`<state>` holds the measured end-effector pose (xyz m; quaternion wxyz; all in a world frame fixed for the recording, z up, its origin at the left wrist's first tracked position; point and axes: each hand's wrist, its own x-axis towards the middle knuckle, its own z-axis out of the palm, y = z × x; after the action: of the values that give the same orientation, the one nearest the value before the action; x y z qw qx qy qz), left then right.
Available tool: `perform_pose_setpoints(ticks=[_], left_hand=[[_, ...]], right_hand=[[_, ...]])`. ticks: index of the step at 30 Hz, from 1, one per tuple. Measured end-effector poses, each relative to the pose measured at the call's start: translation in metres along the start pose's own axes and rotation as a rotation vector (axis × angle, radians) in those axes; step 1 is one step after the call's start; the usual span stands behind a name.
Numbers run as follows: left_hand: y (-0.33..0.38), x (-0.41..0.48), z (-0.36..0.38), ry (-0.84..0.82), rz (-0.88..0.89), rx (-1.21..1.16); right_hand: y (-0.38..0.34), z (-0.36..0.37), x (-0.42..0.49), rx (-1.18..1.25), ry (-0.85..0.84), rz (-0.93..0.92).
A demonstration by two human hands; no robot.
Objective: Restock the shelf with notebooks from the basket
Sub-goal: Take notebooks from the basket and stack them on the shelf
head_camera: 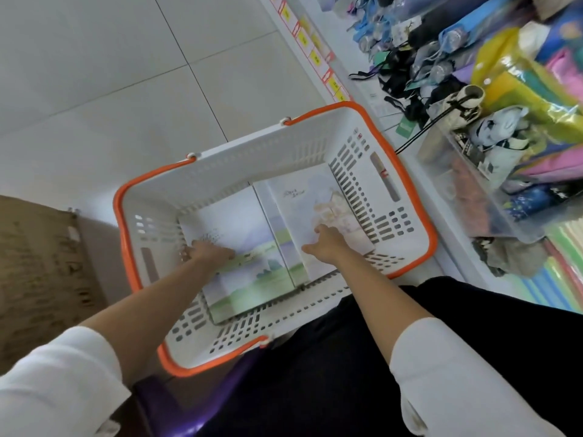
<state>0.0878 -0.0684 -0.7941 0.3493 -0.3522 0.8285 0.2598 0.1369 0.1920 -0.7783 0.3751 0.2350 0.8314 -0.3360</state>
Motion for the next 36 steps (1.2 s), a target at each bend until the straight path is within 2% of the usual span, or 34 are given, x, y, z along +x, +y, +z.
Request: perform_pose_setpoints(ticks=[4,8,10,13,18,20,22,27,30,31,33,34,36], left_hand=[[-0.002,0.011,-0.011,0.044,-0.055,-0.177],[-0.009,0.034,-0.012,0.045,-0.063,-0.515],[-0.008,0.024,-0.016,-0.032,-0.029,-0.588],[-0.012,0.009,-0.021,-0.233,0.001,-0.612],[-0.012,-0.007,-0.034,-0.508,-0.017,-0.766],[-0.009,-0.015,-0.038,-0.575,-0.007,-0.756],[-0.007,-0.018,-0.039,-0.605,0.012,-0.747],[-0.006,-0.022,-0.038,-0.607,0.076,-0.787],[-0.003,-0.032,-0.042,-0.631,0.113,-0.715],[-0.003,-0.034,-0.043,-0.601,0.116,-0.663],[-0.008,-0.029,-0.043,-0.436,0.100,-0.624],[-0.009,-0.028,-0.043,-0.376,0.107,-0.632],[-0.007,-0.033,-0.047,-0.369,0.123,-0.657]], right_hand=[[0.001,0.004,0.012,0.090,-0.006,0.066],[0.002,0.010,0.021,-0.107,0.014,0.042],[0.002,0.013,0.019,-0.184,0.022,0.038],[0.002,0.021,0.017,-0.334,0.063,0.018],[-0.010,0.021,0.017,-0.522,0.113,-0.013],[-0.015,0.017,0.014,-0.526,0.101,-0.070],[-0.026,0.010,0.007,-0.416,0.067,-0.126],[-0.092,0.027,-0.037,0.055,-0.225,-0.291],[-0.117,0.073,-0.059,0.030,-0.240,-0.374],[-0.117,0.085,-0.060,-0.020,-0.244,-0.394],[-0.110,0.091,-0.057,-0.108,-0.268,-0.426],[-0.104,0.085,-0.055,-0.105,-0.269,-0.424],[-0.093,0.064,-0.056,0.022,-0.233,-0.374]])
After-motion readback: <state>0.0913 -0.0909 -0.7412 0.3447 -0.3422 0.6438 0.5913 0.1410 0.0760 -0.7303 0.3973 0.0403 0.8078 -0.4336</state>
